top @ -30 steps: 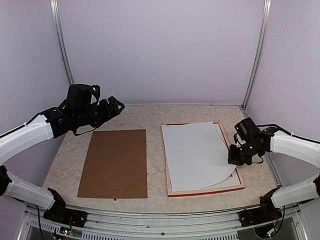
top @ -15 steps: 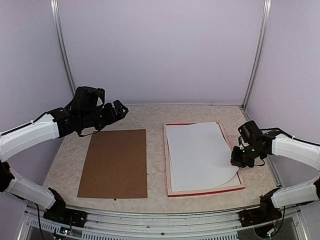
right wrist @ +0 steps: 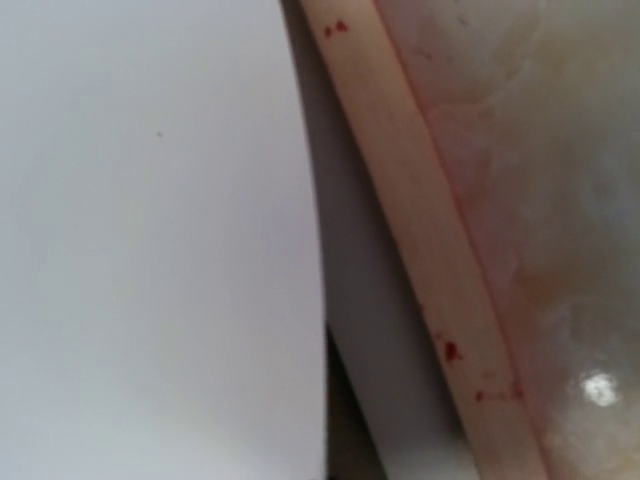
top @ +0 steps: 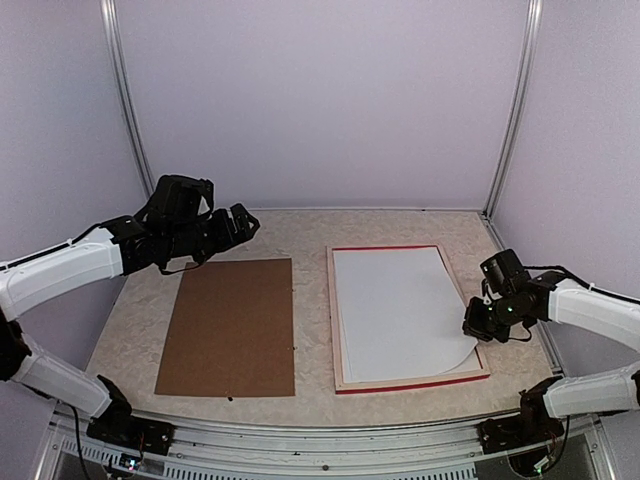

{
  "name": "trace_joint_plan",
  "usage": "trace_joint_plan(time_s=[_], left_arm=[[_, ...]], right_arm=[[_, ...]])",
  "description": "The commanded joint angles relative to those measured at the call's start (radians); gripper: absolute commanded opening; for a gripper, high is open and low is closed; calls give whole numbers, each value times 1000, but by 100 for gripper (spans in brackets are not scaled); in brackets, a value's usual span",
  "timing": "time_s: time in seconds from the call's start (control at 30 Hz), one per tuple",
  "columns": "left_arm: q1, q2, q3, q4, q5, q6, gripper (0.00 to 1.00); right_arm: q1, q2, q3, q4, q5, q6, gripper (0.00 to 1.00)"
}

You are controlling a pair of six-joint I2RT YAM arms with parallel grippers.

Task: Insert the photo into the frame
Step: Pick up the photo from the mat board.

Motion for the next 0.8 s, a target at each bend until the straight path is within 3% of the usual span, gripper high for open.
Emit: trace_joint_plan(time_s=[0.0, 0.3, 0.77], left_arm=[[-11, 11, 9, 22, -4, 22, 99], [-13, 9, 13, 21, -7, 21, 99], [-16, 28, 29, 13, -7, 22, 99]], right_arm=[[-14, -5, -19, 47, 2, 24, 0], [-11, 23, -68, 150, -60, 49, 0], [-13, 25, -63, 136, -13, 40, 0]])
